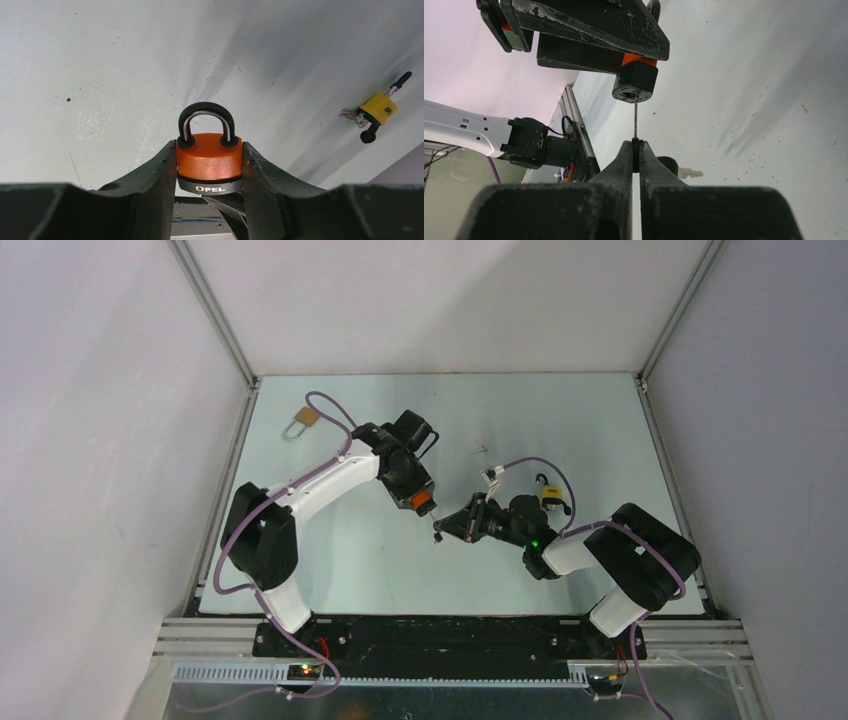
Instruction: Unlock with the key
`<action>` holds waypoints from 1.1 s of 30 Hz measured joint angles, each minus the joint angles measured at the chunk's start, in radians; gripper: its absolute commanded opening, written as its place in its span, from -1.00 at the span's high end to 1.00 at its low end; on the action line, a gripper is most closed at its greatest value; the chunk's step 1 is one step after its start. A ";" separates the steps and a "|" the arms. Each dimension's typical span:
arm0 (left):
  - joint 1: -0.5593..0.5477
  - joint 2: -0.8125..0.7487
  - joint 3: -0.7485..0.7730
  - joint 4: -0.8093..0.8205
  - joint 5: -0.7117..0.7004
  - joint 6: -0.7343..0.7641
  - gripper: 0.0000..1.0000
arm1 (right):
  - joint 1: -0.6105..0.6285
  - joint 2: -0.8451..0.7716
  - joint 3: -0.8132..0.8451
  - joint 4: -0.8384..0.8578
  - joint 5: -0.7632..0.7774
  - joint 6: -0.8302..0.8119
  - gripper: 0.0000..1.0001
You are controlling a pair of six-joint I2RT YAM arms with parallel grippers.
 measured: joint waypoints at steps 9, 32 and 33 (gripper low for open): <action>-0.006 0.000 0.000 -0.001 -0.007 0.000 0.99 | 0.000 0.000 0.000 0.001 0.002 0.007 1.00; -0.048 -0.035 0.001 -0.001 -0.072 0.004 1.00 | -0.013 0.000 0.000 0.032 -0.024 0.040 1.00; -0.050 -0.040 0.001 -0.001 -0.076 0.004 1.00 | -0.015 0.000 0.000 0.038 -0.028 0.042 1.00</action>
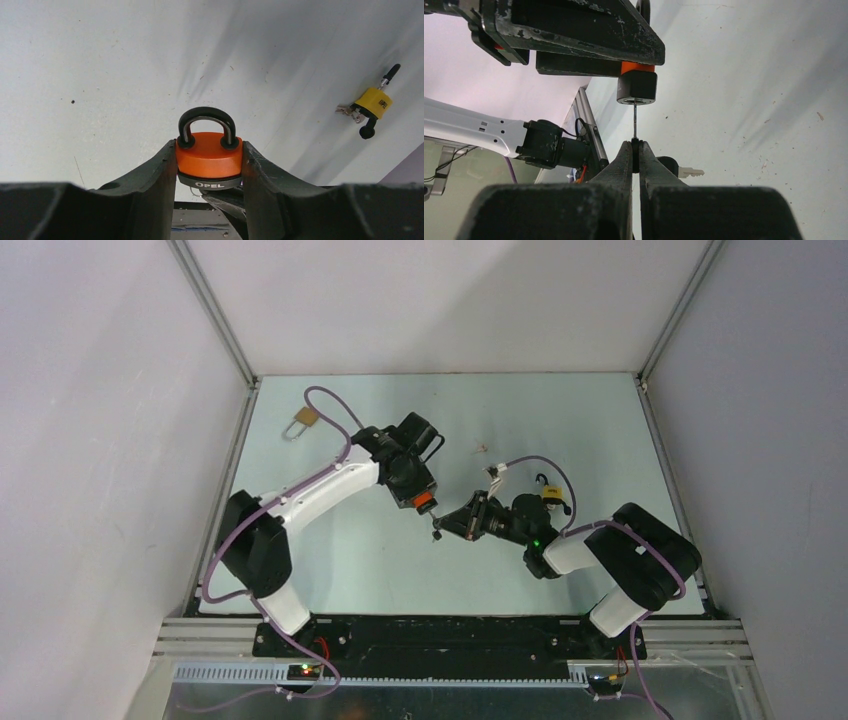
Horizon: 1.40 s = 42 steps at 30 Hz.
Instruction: Unlock with the key
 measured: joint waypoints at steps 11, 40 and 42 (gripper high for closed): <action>-0.028 -0.028 0.000 0.006 -0.032 -0.010 0.98 | -0.012 0.002 -0.001 0.039 -0.022 -0.015 1.00; -0.032 -0.060 0.020 0.072 -0.036 0.024 1.00 | -0.052 0.056 0.028 0.200 -0.006 -0.156 1.00; -0.034 -0.063 0.022 0.081 -0.031 0.030 1.00 | -0.067 0.051 0.035 0.198 -0.029 -0.155 1.00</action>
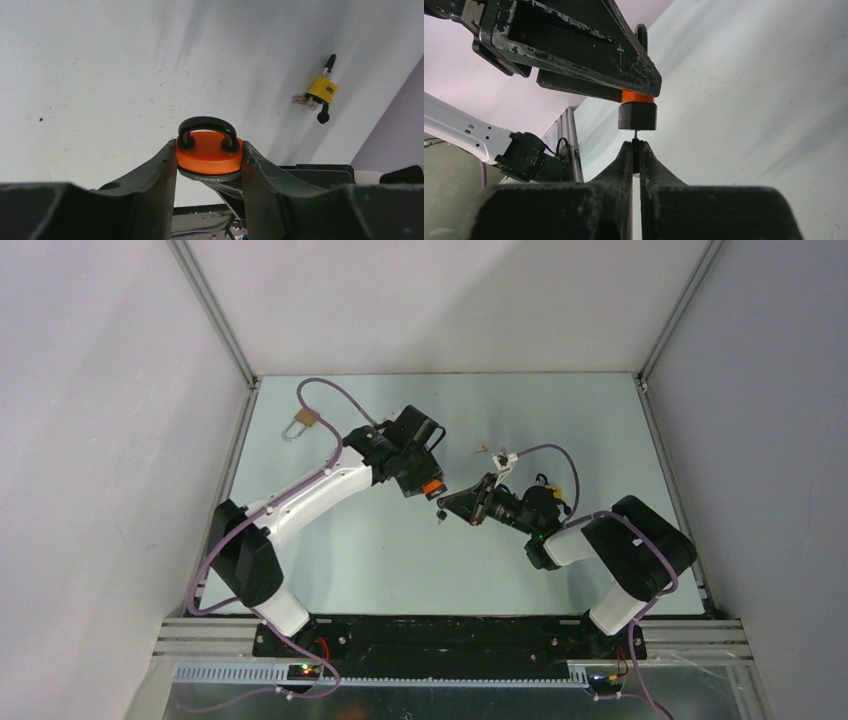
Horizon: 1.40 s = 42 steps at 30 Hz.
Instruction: Unlock with the key
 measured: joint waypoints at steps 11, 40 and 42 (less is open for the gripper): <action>-0.014 -0.019 0.037 0.034 0.005 0.064 1.00 | -0.024 -0.122 0.005 -0.107 0.009 -0.066 1.00; -0.033 -0.091 0.052 0.114 -0.082 0.208 1.00 | 0.044 -0.253 0.092 -0.306 0.185 -0.296 1.00; -0.034 -0.091 0.052 0.128 -0.080 0.216 1.00 | 0.020 -0.247 0.101 -0.302 0.139 -0.253 1.00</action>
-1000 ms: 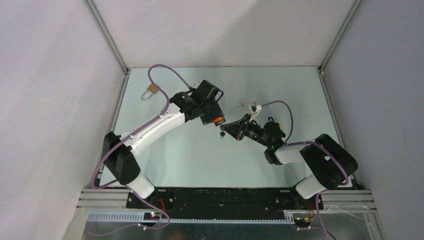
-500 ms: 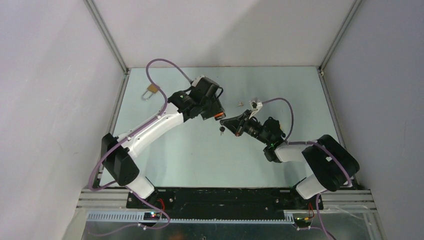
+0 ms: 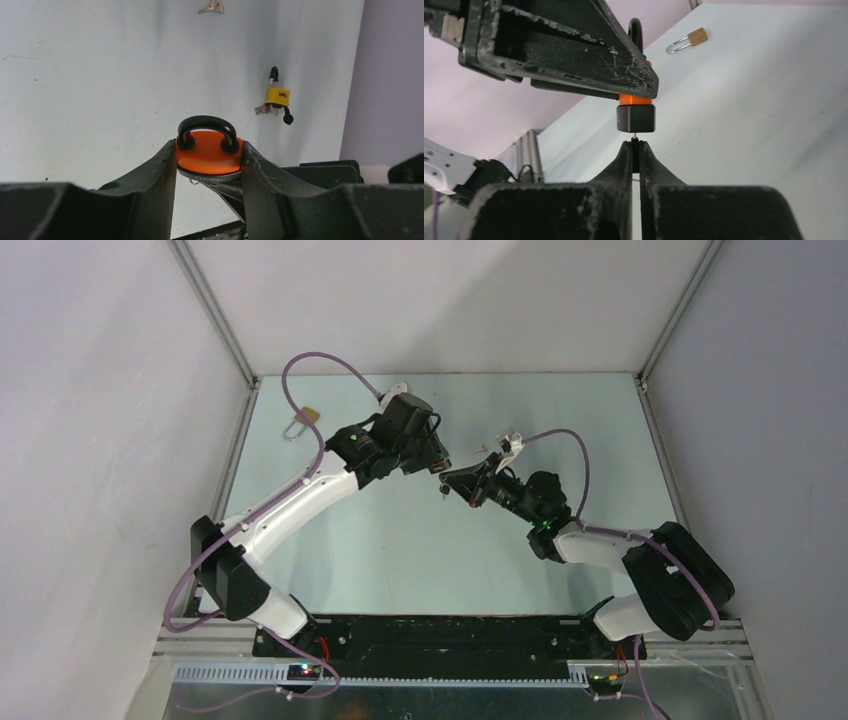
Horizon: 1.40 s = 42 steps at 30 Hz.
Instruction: Unlock with the key
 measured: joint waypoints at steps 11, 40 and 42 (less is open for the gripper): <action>0.001 -0.067 -0.091 0.174 0.038 0.118 1.00 | -0.135 0.144 0.051 0.214 -0.284 0.420 1.00; 0.051 -0.316 -0.429 0.491 0.239 0.003 1.00 | -0.163 0.089 0.079 0.313 -0.300 0.465 -0.84; 0.051 -0.313 -0.429 0.430 0.235 -0.012 1.00 | -0.153 0.053 0.074 0.291 -0.264 0.408 -0.84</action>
